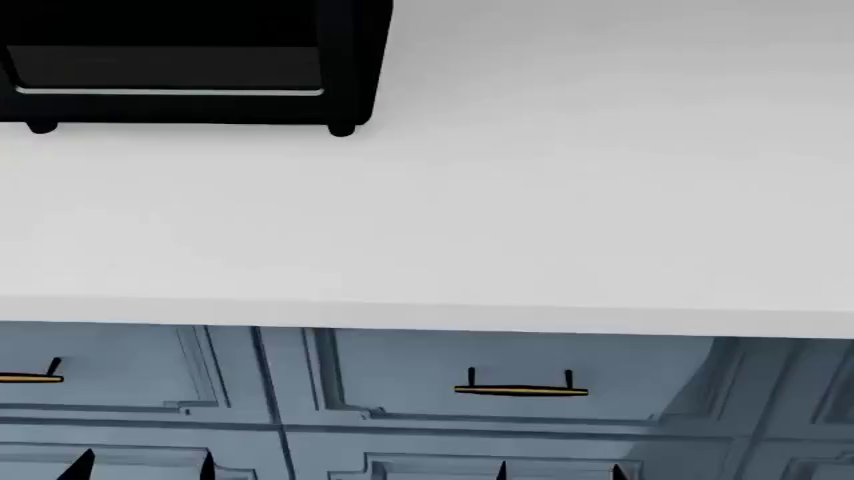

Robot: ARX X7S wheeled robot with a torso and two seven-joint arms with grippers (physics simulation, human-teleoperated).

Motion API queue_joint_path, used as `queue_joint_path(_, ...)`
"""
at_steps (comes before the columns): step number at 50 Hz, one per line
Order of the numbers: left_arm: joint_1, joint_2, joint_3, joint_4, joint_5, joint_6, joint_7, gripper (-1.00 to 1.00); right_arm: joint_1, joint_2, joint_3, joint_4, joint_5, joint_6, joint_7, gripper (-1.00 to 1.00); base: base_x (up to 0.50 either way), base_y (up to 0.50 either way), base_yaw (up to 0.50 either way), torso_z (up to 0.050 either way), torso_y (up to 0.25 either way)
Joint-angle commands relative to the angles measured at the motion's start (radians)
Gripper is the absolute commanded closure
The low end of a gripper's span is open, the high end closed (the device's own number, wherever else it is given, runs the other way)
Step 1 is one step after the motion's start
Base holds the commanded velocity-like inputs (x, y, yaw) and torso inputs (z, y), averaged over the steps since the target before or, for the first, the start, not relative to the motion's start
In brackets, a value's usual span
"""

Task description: Turn on the toaster oven by setting the timer.

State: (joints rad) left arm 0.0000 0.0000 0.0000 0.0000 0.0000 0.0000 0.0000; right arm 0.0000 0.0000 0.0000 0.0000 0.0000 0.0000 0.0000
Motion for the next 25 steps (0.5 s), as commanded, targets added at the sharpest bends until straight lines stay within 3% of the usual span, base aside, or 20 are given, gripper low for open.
queue_joint_path(1,-0.004,-0.017,0.021,-0.015,-0.017,0.011,-0.02,-1.0,0.006,0.011,-0.015,0.02,0.012,-0.014,0.015,-1.0,0.0,0.0,0.0,0.0,0.0)
queue_joint_path(7,0.043,-0.04,0.046,0.045,-0.032,0.035,-0.046,-1.0,0.021,0.032,-0.057,0.035,0.019,-0.026,0.045,-1.0,0.0,0.0,0.0,0.0,0.0)
queue_joint_path(8,0.058,-0.041,0.036,0.065,-0.089,0.047,-0.021,-1.0,0.024,0.032,-0.064,0.04,0.019,-0.024,0.048,-1.0,0.0,0.0,0.0,0.034,0.0)
queue_joint_path(13,0.068,-0.061,0.06,0.148,-0.073,0.0,-0.038,-1.0,0.032,0.045,-0.087,0.01,0.012,0.013,0.068,-1.0,0.0,0.0,0.0,0.05,0.0)
queue_joint_path(25,0.05,-0.075,0.065,0.119,-0.139,-0.014,-0.038,-1.0,0.063,0.062,-0.123,0.031,0.016,0.025,0.092,-1.0,0.0,0.0,0.0,0.05,0.0)
